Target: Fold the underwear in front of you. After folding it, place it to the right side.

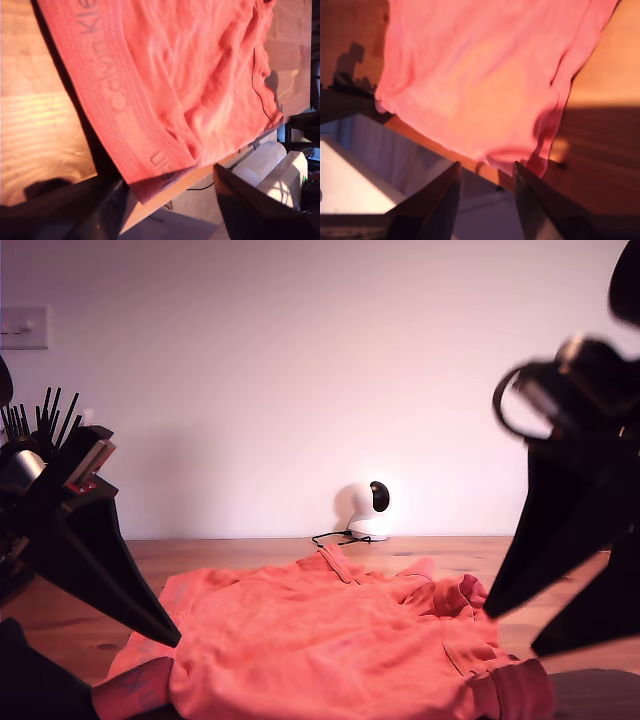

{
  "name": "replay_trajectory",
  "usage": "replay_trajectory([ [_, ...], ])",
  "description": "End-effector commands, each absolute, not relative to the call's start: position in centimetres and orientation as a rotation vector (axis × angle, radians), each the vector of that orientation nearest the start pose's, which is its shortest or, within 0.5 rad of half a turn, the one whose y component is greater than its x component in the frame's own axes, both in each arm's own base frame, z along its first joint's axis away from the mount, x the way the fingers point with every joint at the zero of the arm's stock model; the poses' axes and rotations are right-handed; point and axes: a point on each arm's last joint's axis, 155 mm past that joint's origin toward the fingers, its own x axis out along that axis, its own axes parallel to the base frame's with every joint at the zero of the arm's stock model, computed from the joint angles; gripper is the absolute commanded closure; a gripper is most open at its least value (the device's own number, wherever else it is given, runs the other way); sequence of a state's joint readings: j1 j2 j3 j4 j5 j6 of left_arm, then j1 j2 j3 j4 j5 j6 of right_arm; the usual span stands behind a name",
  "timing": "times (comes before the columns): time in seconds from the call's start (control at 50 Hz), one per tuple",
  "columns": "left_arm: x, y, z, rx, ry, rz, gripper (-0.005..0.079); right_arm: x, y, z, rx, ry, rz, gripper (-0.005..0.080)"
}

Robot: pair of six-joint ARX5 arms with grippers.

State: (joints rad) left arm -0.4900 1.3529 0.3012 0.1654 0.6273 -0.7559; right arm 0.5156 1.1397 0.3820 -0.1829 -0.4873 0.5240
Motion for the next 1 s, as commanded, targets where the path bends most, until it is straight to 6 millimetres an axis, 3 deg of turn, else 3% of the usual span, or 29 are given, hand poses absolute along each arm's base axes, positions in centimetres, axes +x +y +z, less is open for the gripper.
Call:
replay_trajectory([
  [0.0, 17.9, -21.9, -0.5, -0.666, 1.331, -0.617, 0.0268, 18.6, 20.3, 2.5, 0.437, 1.217, 0.636, 0.0454],
  [0.16, 17.8, -21.9, -0.5, -0.657, 1.331, -0.623, 0.0283, 18.4, 20.2, 1.6, 0.431, 1.250, 0.622, 0.0453],
  [0.46, 17.7, -21.9, -0.5, -0.654, 1.332, -0.628, 0.0283, 19.9, 20.8, 3.0, 0.438, 1.202, 0.634, 0.0434],
  [0.8, 17.6, -22.0, -0.5, -0.645, 1.330, -0.637, 0.0283, 20.1, 18.1, 1.6, 0.414, 1.246, 0.537, 0.0434],
  [0.98, 17.6, -22.0, -0.5, -0.641, 1.328, -0.640, 0.0283, 19.8, 18.5, 1.8, 0.435, 1.260, 0.562, 0.0434],
])
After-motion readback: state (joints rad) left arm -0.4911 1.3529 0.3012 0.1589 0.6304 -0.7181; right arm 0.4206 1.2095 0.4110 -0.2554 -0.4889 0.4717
